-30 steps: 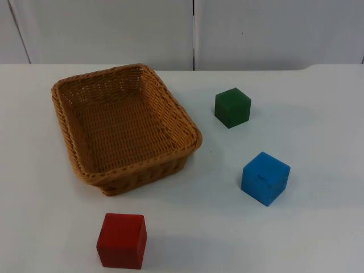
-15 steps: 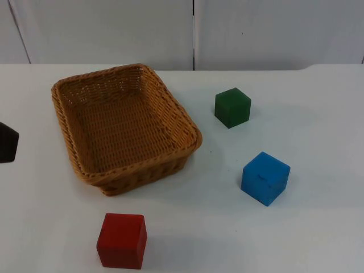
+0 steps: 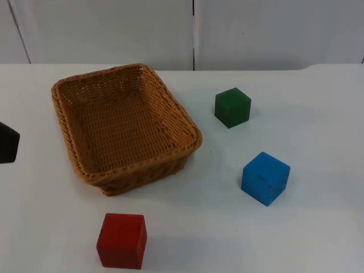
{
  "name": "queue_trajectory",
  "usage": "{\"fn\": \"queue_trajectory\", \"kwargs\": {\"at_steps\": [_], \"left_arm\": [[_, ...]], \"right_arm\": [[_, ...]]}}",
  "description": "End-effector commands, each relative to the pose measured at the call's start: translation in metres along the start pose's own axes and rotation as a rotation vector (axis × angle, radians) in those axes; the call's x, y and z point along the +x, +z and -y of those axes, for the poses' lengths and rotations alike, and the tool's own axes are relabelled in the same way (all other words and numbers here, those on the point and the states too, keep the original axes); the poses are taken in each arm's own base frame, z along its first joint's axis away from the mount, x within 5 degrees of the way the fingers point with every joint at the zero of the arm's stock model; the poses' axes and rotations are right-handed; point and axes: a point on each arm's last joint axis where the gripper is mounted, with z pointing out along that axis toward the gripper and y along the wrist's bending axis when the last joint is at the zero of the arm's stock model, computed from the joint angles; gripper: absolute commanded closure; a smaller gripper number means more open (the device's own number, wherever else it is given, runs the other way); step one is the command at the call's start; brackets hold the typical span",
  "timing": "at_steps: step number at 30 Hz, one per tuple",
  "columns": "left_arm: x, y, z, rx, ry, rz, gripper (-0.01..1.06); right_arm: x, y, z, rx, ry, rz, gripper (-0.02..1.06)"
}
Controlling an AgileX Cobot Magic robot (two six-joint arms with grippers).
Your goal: Pick up one cube with each hand and place exactly two cubes into the same basket, leaving the remaining cube outside.
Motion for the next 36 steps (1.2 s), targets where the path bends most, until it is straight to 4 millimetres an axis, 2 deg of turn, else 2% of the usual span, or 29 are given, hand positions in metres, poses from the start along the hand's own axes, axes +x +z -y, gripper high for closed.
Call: {"fn": "queue_trajectory", "kwargs": {"at_steps": [1,5,7,10,11,12,14,15,16,21,22,26,27,30,33,36], "left_arm": [[-0.002,0.001,0.001,0.015,-0.017,-0.008,0.00],[-0.003,0.009,-0.003,0.017,-0.038,-0.052,0.00],[-0.004,0.010,-0.003,0.017,-0.042,-0.059,0.00],[-0.005,0.019,-0.008,0.018,-0.064,-0.104,0.00],[-0.005,0.019,-0.008,0.018,-0.064,-0.104,0.00],[-0.006,0.023,-0.010,0.019,-0.073,-0.122,0.00],[-0.007,0.029,-0.013,0.018,-0.089,-0.148,0.00],[-0.007,0.029,-0.013,0.018,-0.089,-0.148,0.00],[-0.008,0.032,-0.014,0.016,-0.100,-0.154,0.00],[-0.011,0.039,-0.017,0.015,-0.152,-0.162,0.00],[-0.011,0.039,-0.017,0.015,-0.152,-0.162,0.00],[-0.012,0.044,-0.012,0.014,-0.175,-0.153,0.00],[-0.012,0.044,-0.012,0.014,-0.175,-0.153,0.00],[-0.013,0.051,-0.006,0.014,-0.174,-0.166,0.00],[-0.012,0.058,-0.002,0.010,-0.153,-0.185,0.00],[-0.011,0.074,-0.001,-0.033,-0.138,-0.235,0.00]], "right_arm": [[-0.019,0.010,0.000,-0.049,-0.026,-0.007,0.01],[-0.053,0.038,0.002,-0.114,-0.031,-0.058,0.01],[-0.057,0.041,0.003,-0.117,-0.031,-0.063,0.01],[-0.086,0.063,0.007,-0.151,-0.047,-0.070,0.01],[-0.086,0.063,0.007,-0.151,-0.047,-0.070,0.01],[-0.094,0.067,0.005,-0.155,-0.060,-0.067,0.01],[-0.114,0.085,-0.001,-0.173,-0.094,-0.057,0.01],[-0.114,0.085,-0.001,-0.173,-0.094,-0.057,0.01],[-0.122,0.090,-0.007,-0.186,-0.111,-0.046,0.01],[-0.156,0.133,-0.033,-0.229,-0.214,-0.072,0.01],[-0.156,0.133,-0.033,-0.229,-0.214,-0.072,0.01],[-0.175,0.166,-0.054,-0.261,-0.279,-0.107,0.01],[-0.175,0.166,-0.054,-0.261,-0.279,-0.107,0.01],[-0.184,0.189,-0.068,-0.282,-0.318,-0.138,0.01],[-0.186,0.205,-0.078,-0.295,-0.340,-0.167,0.01],[-0.185,0.224,-0.091,-0.309,-0.354,-0.189,0.01]]}}
